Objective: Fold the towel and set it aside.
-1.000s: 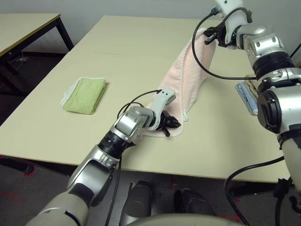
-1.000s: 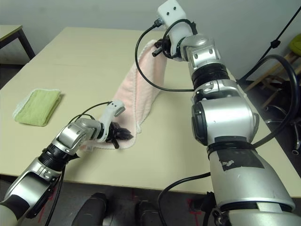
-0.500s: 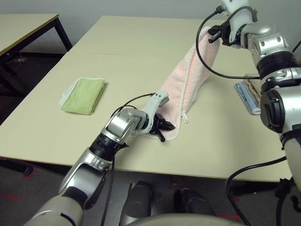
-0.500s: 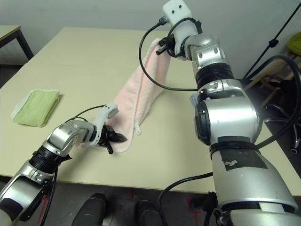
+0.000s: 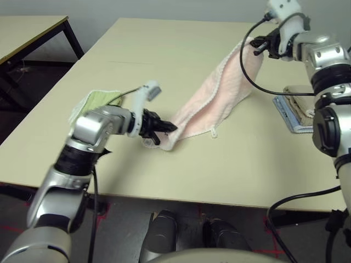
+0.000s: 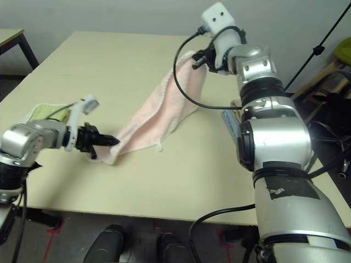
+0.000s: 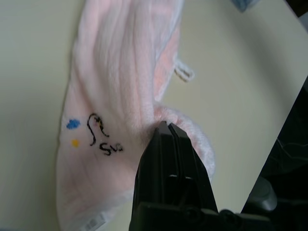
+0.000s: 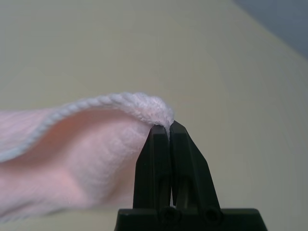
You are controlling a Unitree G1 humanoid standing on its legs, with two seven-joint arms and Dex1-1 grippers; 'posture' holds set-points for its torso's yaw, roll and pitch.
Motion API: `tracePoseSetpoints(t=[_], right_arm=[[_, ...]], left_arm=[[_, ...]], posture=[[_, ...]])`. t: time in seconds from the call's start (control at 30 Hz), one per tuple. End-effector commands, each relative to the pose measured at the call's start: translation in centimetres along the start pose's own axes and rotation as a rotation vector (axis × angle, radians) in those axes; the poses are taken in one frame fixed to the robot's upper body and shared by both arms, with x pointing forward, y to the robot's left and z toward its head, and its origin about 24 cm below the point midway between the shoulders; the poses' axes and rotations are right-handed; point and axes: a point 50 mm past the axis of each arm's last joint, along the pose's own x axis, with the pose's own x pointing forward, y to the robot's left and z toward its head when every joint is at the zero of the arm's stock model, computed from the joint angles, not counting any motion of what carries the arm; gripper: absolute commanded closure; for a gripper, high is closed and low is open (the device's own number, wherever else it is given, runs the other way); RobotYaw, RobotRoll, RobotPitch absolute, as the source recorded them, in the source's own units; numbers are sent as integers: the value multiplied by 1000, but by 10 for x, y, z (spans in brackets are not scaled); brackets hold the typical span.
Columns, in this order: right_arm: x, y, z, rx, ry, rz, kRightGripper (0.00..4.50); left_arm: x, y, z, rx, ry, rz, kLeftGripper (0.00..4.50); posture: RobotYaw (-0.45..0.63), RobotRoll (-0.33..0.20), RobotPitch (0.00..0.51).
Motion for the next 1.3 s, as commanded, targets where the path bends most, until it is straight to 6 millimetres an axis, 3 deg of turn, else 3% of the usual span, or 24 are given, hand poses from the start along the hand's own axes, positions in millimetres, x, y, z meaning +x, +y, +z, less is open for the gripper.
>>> tracePoseSetpoints(t=[0.03,0.2,0.33,0.43,0.6,0.73,0.83,0.9,1.0,1.13,1.3], right_arm=[[-9,5,-6,3,48,153,4500],[-17,15,-24,14,132,305,4500],[-7,14,-29,-16,104,192,4500],[2,5,-13,-47,-22,9,4500],[-2,-11,29,-51,-268,-252,4500],[-20,-20,55,-47,-401,-249,4500],[-34,-24,52,-57,-403,-161,4500],[-42,-24,37,-26,-367,-43,4500],[-51,-14,4,26,-270,131,4500],[-62,16,-57,153,-90,299,4500],[-72,57,-112,271,92,407,4500]], left_arm=[[-15,9,6,-8,-24,17,4475],[-23,23,11,5,-32,51,4475],[-22,49,25,103,-115,211,4475],[-24,69,51,195,-234,358,4475],[-35,79,94,361,-377,505,4475],[-55,75,121,487,-471,561,4475],[-63,68,126,601,-447,512,4475],[-62,65,114,620,-381,405,4475],[-53,63,78,589,-228,257,4475],[-35,50,15,446,-84,53,4475],[-23,35,-39,362,38,-25,4475]], posture=[[213,0,89],[201,0,92],[191,0,93],[188,0,93],[186,0,97],[188,0,102],[187,0,105],[180,0,108],[170,0,113],[159,0,116],[158,0,123]])
